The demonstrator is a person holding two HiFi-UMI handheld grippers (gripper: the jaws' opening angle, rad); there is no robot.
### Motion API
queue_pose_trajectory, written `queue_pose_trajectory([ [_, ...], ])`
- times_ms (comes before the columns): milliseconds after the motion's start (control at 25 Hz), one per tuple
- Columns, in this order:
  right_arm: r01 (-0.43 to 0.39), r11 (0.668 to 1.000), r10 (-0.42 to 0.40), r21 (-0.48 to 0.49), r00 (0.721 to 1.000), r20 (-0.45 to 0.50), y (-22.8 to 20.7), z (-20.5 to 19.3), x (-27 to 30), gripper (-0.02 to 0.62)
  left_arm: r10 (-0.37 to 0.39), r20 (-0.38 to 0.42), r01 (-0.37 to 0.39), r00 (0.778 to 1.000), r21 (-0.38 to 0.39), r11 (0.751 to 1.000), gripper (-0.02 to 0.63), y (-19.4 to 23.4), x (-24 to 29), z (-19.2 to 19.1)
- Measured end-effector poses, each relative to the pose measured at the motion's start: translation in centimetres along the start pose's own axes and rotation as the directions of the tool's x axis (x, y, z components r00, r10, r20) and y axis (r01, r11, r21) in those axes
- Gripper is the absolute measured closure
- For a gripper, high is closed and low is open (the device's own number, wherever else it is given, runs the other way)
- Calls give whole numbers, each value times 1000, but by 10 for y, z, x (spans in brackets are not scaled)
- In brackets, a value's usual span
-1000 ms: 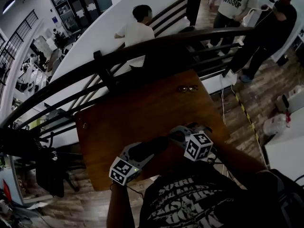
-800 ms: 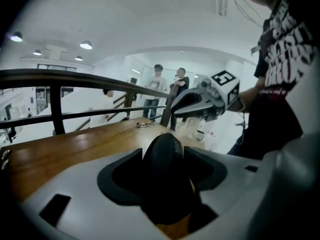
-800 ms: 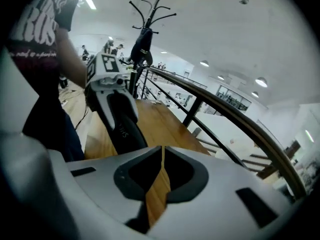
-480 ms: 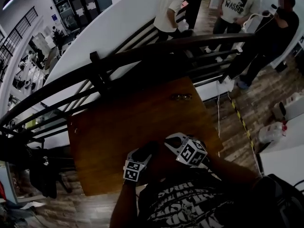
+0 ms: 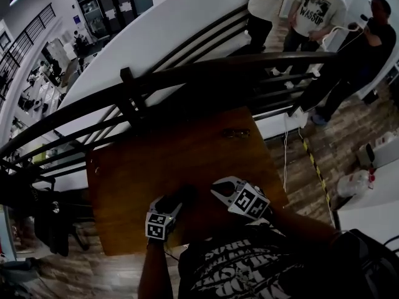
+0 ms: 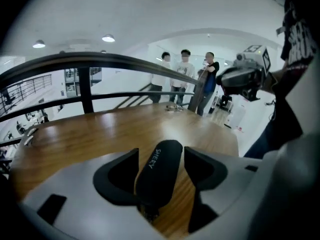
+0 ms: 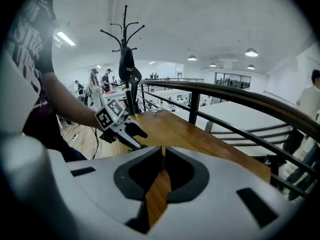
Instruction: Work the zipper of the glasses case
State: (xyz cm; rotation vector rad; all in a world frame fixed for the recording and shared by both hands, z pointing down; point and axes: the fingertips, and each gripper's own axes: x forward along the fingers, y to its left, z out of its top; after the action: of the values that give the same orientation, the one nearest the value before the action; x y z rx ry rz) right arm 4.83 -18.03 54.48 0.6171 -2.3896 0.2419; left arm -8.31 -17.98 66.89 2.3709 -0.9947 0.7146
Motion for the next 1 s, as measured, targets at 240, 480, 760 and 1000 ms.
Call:
queue_pose_trajectory([
  [240, -6, 997, -3, 73, 992, 125, 17, 36, 9, 595, 282, 247, -253, 927, -141, 957, 416, 24, -89, 76],
  [480, -33, 939, -77, 343, 950, 303, 20, 63, 20, 597, 394, 289, -307, 873, -303, 902, 600, 12, -98, 109],
  [760, 67, 916, -180, 396, 950, 256, 32, 58, 39, 597, 431, 322, -361, 843, -254, 897, 600, 14, -128, 104],
  [1000, 169, 921, -265, 350, 931, 249, 33, 60, 40, 597, 442, 339, -377, 830, -243, 894, 600, 35, -146, 98],
])
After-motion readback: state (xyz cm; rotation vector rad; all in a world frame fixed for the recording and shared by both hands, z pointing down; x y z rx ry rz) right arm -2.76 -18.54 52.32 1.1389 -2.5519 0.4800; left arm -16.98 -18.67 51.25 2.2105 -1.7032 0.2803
